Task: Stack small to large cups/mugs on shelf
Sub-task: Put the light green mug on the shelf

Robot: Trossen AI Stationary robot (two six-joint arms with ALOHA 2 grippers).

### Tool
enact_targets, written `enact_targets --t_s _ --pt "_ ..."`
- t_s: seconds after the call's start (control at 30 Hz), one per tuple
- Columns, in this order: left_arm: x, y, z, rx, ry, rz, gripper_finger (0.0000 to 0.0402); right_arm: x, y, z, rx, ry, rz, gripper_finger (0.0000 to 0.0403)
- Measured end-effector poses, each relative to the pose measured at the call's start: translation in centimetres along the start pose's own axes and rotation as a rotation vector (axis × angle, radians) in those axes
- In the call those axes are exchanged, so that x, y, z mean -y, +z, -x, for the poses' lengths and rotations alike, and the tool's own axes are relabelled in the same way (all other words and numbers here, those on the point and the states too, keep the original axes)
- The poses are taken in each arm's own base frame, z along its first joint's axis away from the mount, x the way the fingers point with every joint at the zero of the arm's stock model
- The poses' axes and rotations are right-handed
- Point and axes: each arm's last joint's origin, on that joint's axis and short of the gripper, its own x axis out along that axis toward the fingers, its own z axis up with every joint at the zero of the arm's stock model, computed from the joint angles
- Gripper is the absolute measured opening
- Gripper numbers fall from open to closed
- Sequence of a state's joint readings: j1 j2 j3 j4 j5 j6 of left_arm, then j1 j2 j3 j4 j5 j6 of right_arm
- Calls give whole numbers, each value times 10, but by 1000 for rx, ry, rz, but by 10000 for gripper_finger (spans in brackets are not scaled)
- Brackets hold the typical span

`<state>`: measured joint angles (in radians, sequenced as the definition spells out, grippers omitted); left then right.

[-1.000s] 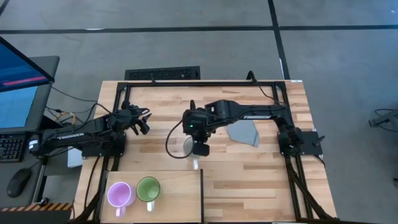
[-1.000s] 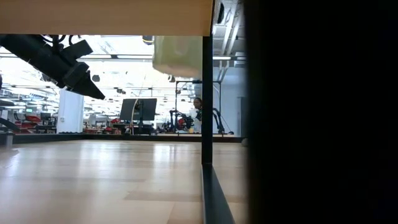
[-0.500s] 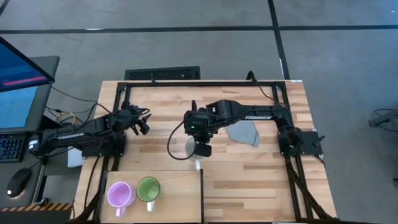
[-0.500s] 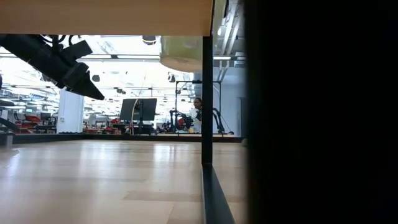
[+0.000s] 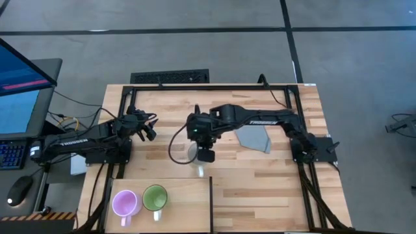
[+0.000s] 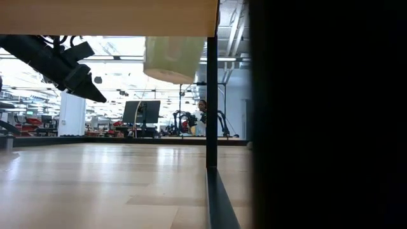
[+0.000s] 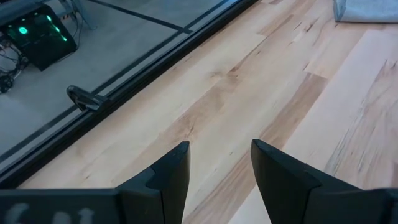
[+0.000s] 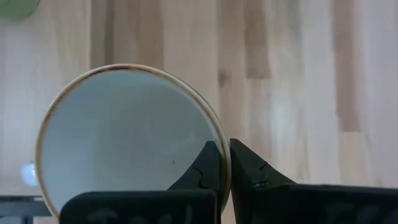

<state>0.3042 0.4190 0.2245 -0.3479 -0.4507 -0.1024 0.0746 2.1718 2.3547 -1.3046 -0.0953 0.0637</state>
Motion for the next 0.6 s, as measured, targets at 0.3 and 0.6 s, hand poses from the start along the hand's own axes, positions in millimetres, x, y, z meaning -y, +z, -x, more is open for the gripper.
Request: enact_targets --t_s 0.3,0.6 --pt "0 0 0 -3 -11 -1 163 3 2 -30 -55 22 33 24" --pt "1 0 0 -4 -24 -1 163 6 7 -30 -1 37 36 24"
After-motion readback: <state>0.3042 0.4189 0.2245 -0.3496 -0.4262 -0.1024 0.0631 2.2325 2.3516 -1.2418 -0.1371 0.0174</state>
